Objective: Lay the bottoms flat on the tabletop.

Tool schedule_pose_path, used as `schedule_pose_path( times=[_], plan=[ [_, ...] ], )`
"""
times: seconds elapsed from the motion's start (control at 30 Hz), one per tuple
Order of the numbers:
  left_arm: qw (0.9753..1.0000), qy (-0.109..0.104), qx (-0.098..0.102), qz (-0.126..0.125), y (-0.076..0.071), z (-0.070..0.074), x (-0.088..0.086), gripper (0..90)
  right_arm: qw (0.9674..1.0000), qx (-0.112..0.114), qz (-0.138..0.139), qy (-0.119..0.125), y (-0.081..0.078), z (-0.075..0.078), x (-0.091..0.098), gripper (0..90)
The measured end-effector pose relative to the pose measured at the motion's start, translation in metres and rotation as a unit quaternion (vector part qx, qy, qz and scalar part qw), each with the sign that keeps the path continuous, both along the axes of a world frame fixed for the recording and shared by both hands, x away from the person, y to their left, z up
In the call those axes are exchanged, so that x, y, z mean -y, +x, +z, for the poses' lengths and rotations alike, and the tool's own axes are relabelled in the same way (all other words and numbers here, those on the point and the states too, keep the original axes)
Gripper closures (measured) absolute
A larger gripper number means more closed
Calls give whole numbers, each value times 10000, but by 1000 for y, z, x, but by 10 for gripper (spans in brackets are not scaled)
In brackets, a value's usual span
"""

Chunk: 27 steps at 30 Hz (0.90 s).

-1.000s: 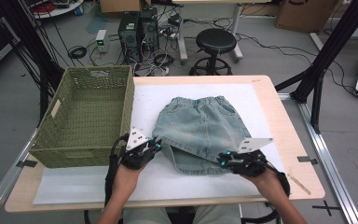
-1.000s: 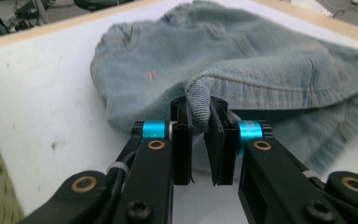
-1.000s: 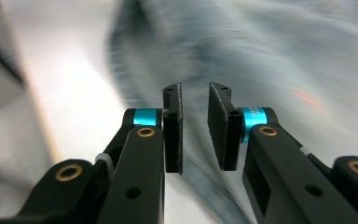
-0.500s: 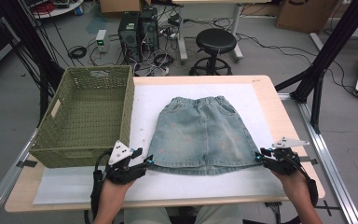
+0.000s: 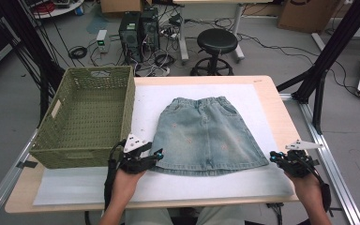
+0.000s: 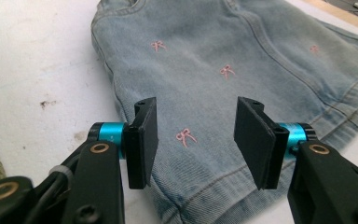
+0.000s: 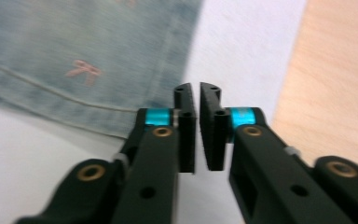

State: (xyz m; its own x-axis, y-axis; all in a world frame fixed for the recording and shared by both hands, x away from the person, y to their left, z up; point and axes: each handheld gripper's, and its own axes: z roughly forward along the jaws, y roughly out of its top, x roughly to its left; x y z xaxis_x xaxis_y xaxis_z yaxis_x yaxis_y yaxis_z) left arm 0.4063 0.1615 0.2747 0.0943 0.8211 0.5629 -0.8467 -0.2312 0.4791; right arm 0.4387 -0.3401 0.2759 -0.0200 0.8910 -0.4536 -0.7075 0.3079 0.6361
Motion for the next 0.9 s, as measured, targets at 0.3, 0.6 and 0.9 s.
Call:
schedule_pose_path(
  times=[0.3, 0.6, 0.9],
  plan=[
    [9999, -29, 21, -147, 9, 5, 0, 494, 9995, 133, 229, -184, -2, 4, -20, 599],
    [9997, -31, -74, -218, 16, 4, -6, 486, 9999, -75, -75, 118, 8, 10, -10, 872],
    [9997, 16, -188, -176, 22, 6, -4, 486, 9977, 267, 509, -356, -6, 5, -32, 617]
  ],
)
